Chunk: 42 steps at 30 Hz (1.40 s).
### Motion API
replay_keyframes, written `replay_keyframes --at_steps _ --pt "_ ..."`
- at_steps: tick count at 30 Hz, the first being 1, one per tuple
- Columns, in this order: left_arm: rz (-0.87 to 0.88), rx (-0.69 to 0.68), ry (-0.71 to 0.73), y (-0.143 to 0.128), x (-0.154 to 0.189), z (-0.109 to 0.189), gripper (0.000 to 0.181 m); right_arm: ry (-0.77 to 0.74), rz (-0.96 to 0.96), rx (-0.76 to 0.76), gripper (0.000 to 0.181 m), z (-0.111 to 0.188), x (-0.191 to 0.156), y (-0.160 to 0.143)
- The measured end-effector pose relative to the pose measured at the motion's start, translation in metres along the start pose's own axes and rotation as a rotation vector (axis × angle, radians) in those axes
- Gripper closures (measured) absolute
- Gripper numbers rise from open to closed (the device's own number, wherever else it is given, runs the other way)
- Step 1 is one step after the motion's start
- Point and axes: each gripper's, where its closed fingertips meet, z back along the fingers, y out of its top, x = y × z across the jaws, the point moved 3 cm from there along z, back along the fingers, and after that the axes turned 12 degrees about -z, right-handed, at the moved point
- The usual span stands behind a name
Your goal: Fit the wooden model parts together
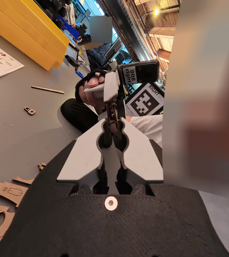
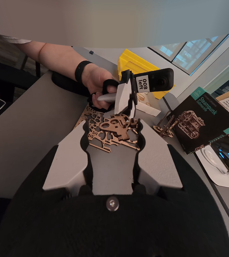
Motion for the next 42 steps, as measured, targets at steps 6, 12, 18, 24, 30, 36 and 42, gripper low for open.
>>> replay_keyframes --at_steps 6,12,18,24,30,36,42 --pt "0.004 0.011 0.010 0.001 -0.001 0.001 0.167 -0.014 0.006 -0.001 0.115 0.002 0.002 0.000" --pt "-0.005 0.021 0.015 0.003 -0.001 0.003 0.167 -0.021 0.004 0.013 0.118 0.004 0.004 0.002" --pt "0.008 0.021 0.019 0.002 -0.002 0.003 0.167 -0.025 0.003 0.008 0.117 0.002 0.004 0.001" --pt "0.006 -0.001 0.023 -0.001 -0.002 0.001 0.167 -0.010 -0.003 -0.005 0.114 -0.003 0.000 -0.003" --pt "0.002 -0.040 0.018 -0.007 -0.002 -0.003 0.166 0.020 0.004 -0.035 0.111 -0.012 -0.008 -0.008" --pt "0.009 -0.018 0.017 -0.004 -0.003 -0.001 0.167 -0.005 -0.003 -0.011 0.113 -0.004 -0.002 -0.001" --pt "0.008 -0.015 0.013 -0.004 -0.002 -0.001 0.166 0.019 -0.030 -0.003 0.116 -0.001 -0.003 0.001"
